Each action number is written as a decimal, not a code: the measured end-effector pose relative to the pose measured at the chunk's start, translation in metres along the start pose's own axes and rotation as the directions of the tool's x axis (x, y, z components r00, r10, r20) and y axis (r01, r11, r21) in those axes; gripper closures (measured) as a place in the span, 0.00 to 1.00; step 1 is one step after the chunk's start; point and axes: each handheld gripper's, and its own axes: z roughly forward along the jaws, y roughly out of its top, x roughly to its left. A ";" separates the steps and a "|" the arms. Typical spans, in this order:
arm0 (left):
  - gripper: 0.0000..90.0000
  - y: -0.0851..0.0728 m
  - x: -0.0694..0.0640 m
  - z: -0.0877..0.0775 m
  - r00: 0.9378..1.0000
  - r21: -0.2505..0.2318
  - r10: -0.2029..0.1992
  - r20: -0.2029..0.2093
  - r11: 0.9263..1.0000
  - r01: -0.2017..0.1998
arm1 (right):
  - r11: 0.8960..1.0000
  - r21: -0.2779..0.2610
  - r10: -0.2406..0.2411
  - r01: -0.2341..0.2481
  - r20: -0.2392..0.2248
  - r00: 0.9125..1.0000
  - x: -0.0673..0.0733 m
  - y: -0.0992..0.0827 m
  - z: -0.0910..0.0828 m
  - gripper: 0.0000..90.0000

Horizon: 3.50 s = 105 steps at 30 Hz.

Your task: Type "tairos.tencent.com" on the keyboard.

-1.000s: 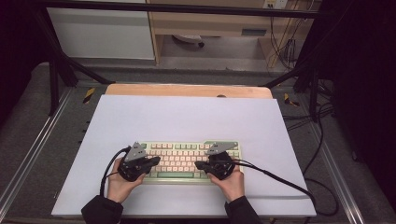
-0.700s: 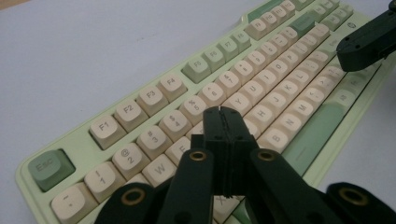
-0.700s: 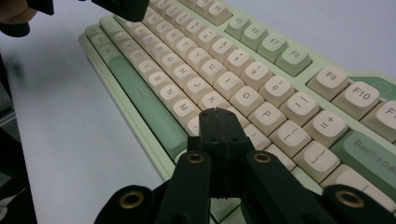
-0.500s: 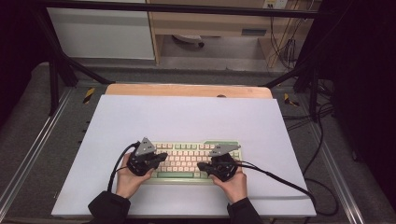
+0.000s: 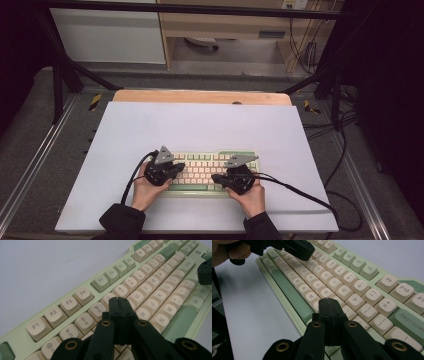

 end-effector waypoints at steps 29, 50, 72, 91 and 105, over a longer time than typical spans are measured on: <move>0.99 -0.012 0.005 -0.021 1.000 -0.028 -0.004 -0.003 1.000 0.004 | 1.000 -0.009 -0.002 0.002 0.005 1.000 -0.001 0.001 -0.002 1.00; 0.99 -0.039 0.015 -0.047 0.999 -0.026 -0.035 -0.016 0.999 0.035 | 1.000 0.008 0.021 -0.021 0.002 1.000 -0.004 -0.002 0.010 1.00; 0.99 -0.044 0.019 -0.053 0.998 -0.043 -0.058 -0.015 0.997 0.057 | 1.000 0.010 0.014 -0.014 -0.004 1.000 -0.003 -0.004 0.013 1.00; 0.99 -0.040 0.013 -0.047 0.999 -0.043 -0.048 0.008 0.998 0.049 | 0.999 -0.006 0.045 -0.045 0.026 0.999 -0.016 -0.017 -0.011 1.00; 0.99 -0.034 -0.001 -0.031 0.999 -0.021 -0.022 0.044 1.000 0.023 | 0.998 -0.030 0.048 -0.048 0.023 0.999 -0.017 -0.016 -0.018 1.00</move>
